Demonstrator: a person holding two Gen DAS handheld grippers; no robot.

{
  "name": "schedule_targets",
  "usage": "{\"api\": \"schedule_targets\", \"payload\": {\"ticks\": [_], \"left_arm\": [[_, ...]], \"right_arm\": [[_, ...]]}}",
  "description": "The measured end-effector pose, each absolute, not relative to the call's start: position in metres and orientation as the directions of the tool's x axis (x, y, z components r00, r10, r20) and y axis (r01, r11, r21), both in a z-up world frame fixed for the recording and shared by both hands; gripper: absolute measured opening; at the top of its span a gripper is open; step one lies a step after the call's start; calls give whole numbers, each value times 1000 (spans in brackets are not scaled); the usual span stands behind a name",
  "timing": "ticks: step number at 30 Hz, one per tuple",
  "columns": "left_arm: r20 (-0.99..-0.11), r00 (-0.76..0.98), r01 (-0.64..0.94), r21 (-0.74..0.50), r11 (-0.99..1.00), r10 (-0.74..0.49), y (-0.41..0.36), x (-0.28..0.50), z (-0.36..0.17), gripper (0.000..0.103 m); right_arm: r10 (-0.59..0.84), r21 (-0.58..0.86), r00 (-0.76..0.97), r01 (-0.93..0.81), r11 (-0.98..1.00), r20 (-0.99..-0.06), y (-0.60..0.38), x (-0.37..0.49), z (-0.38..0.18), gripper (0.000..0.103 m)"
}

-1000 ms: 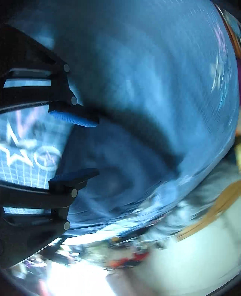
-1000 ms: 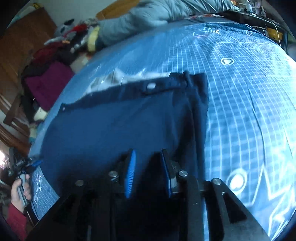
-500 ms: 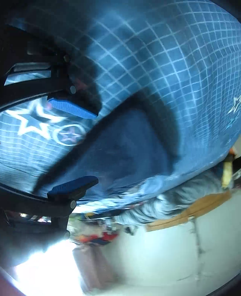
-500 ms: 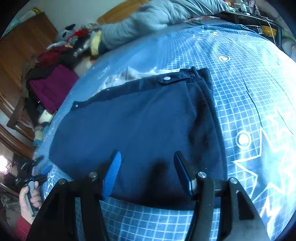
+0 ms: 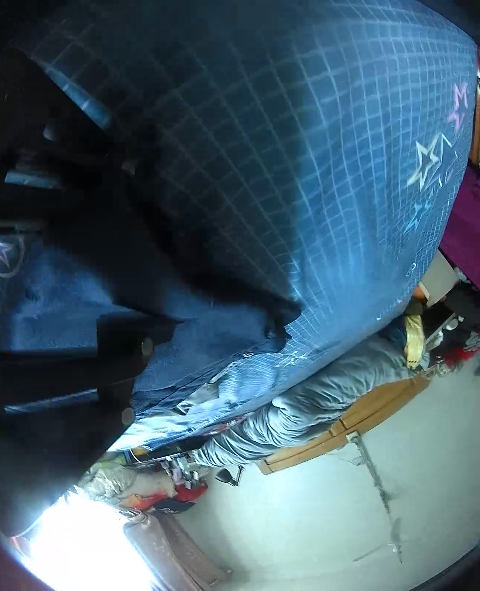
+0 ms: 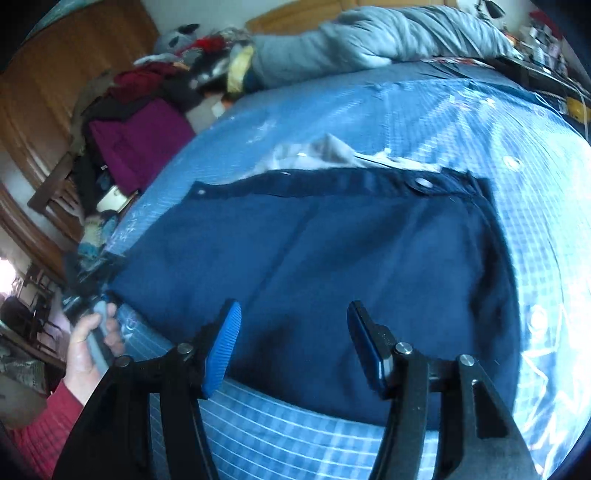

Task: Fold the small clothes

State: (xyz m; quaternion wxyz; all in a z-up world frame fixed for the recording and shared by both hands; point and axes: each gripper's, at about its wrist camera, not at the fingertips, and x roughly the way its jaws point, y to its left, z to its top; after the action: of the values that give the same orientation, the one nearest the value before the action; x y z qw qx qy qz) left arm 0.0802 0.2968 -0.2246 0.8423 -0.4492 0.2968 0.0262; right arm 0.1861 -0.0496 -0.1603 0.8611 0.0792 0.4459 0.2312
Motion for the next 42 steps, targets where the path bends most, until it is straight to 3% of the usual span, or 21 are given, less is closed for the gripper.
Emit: {"api": "schedule_targets", "payload": {"ticks": [3, 7, 10, 16, 19, 21, 23, 25, 31, 36, 42], "left_arm": [[-513, 841, -215, -613, 761, -175, 267, 77, -187, 13], [-491, 856, -90, -453, 887, -164, 217, 78, -151, 13], [-491, 855, -25, -359, 933, -166, 189, 85, -140, 14], [-501, 838, 105, -239, 965, -215, 150, 84, -136, 15], [-508, 830, 136, -220, 966, -232, 140, 83, -137, 16], [-515, 822, 154, -208, 966, -242, 134, 83, -135, 16], [-521, 814, 179, -194, 965, -256, 125, 85, -131, 16], [-517, 804, 237, -176, 955, -294, 106, 82, -121, 16], [-514, 669, 543, -155, 826, -536, 11, 67, -96, 16], [-595, 504, 667, -192, 720, -626, -78, 79, -112, 19], [-651, 417, 703, -212, 679, -634, -140, 96, -125, 21]], "right_arm": [[530, 388, 464, -370, 844, -709, -24, 205, -145, 64], [641, 442, 403, -485, 755, -653, 36, 256, -117, 81], [722, 495, 289, -566, 659, -629, 98, 306, -106, 87], [688, 530, 87, -570, 627, -721, 185, 380, -144, 89], [639, 502, 99, -534, 681, -763, 192, 400, -170, 89], [649, 522, 112, -499, 692, -753, 187, 413, -183, 82], [678, 549, 140, -479, 684, -722, 174, 422, -191, 40], [711, 588, 188, -441, 678, -678, 150, 418, -191, 10], [707, 594, 422, -384, 707, -568, 3, 357, -148, 9], [635, 606, 478, -239, 759, -607, -120, 334, -161, 9], [624, 644, 445, -129, 754, -642, -199, 350, -200, 9]]}}
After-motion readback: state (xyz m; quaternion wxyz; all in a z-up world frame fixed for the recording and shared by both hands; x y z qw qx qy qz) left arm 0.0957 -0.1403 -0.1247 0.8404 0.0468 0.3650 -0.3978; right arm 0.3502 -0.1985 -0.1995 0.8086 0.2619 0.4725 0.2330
